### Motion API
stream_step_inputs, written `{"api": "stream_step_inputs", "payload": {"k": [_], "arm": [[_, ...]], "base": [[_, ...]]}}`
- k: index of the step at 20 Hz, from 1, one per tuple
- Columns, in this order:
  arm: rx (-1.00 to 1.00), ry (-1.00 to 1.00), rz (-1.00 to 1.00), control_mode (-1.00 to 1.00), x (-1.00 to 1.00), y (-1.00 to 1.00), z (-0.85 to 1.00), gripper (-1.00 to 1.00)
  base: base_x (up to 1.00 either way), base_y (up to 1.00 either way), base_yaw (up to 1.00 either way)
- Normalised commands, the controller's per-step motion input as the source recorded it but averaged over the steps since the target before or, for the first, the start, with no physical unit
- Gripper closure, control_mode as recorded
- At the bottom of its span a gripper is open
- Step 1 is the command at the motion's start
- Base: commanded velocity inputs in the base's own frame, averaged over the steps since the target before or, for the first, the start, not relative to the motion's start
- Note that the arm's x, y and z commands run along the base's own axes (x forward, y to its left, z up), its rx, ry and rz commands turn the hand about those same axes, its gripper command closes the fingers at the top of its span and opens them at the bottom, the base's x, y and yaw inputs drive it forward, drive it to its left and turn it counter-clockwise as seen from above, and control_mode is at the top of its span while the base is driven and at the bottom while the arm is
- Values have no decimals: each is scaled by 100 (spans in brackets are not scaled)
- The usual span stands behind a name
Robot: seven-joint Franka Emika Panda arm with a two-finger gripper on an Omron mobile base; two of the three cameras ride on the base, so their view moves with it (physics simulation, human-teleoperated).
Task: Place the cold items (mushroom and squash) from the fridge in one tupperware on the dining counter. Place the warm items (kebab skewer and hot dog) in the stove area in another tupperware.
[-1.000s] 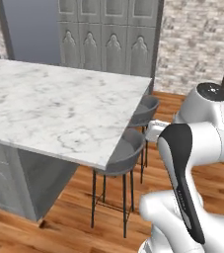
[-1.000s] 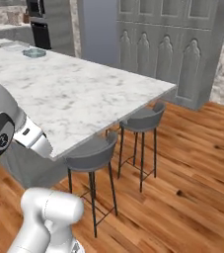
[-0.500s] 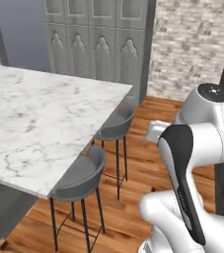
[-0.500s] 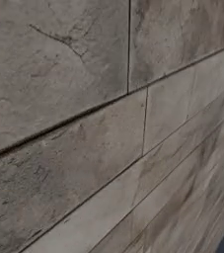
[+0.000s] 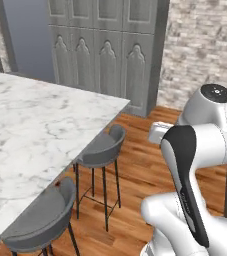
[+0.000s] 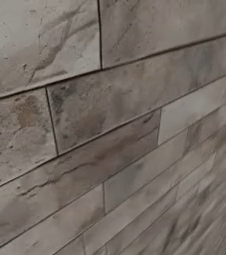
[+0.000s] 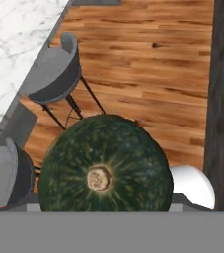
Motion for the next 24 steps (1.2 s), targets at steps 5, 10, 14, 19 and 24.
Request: {"api": "stream_step_inputs", "payload": {"k": [5, 10, 14, 19, 24], "arm": [[0, 0, 0, 100, 0, 0, 0, 100], [0, 0, 0, 100, 0, 0, 0, 100], [0, 0, 0, 100, 0, 0, 0, 100], [0, 0, 0, 100, 0, 0, 0, 100], [0, 0, 0, 100, 0, 0, 0, 100]], "base": [[74, -78, 23], [59, -95, 22], [60, -94, 23], [63, -91, 24], [73, -77, 30]]}}
